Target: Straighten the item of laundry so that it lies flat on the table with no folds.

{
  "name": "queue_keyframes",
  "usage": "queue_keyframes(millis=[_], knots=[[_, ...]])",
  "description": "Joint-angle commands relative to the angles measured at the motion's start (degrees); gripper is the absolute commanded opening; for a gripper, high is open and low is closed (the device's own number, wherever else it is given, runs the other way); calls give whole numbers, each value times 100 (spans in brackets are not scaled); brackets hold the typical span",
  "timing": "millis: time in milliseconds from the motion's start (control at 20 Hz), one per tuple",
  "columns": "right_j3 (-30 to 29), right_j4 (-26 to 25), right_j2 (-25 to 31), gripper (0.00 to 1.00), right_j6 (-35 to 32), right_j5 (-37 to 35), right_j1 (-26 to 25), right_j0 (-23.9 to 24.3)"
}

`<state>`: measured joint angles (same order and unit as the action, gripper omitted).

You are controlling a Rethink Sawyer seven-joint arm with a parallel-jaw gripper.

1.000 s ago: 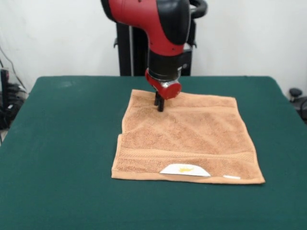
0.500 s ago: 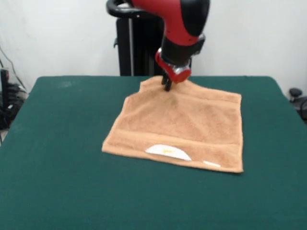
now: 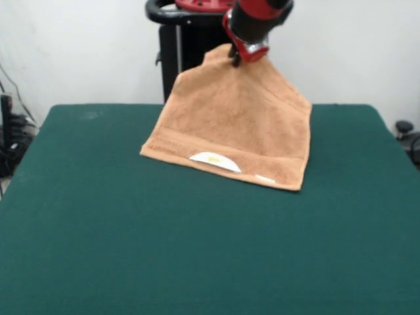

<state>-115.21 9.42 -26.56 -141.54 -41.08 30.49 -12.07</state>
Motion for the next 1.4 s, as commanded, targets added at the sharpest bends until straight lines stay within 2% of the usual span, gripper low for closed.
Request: queue_keyframes(millis=[50,200,500,550,750,850,1150,1250,1400], knots=[[-359,389,444,0,-1072,1165,-695,529],[-189,460,715,0,-1069,1715,-1041,715],[-269,440,925,0,-970,2204,-1124,890],[-273,404,926,100,-959,2281,-1133,866],[-200,386,894,100,-882,1966,-1143,866],[-135,489,742,100,-1071,1847,-1207,764],[-66,501,906,100,-844,1610,-1192,1076],[-152,487,1188,100,-624,1677,-1063,1398],[-444,475,1848,100,-324,2317,-724,2094]])
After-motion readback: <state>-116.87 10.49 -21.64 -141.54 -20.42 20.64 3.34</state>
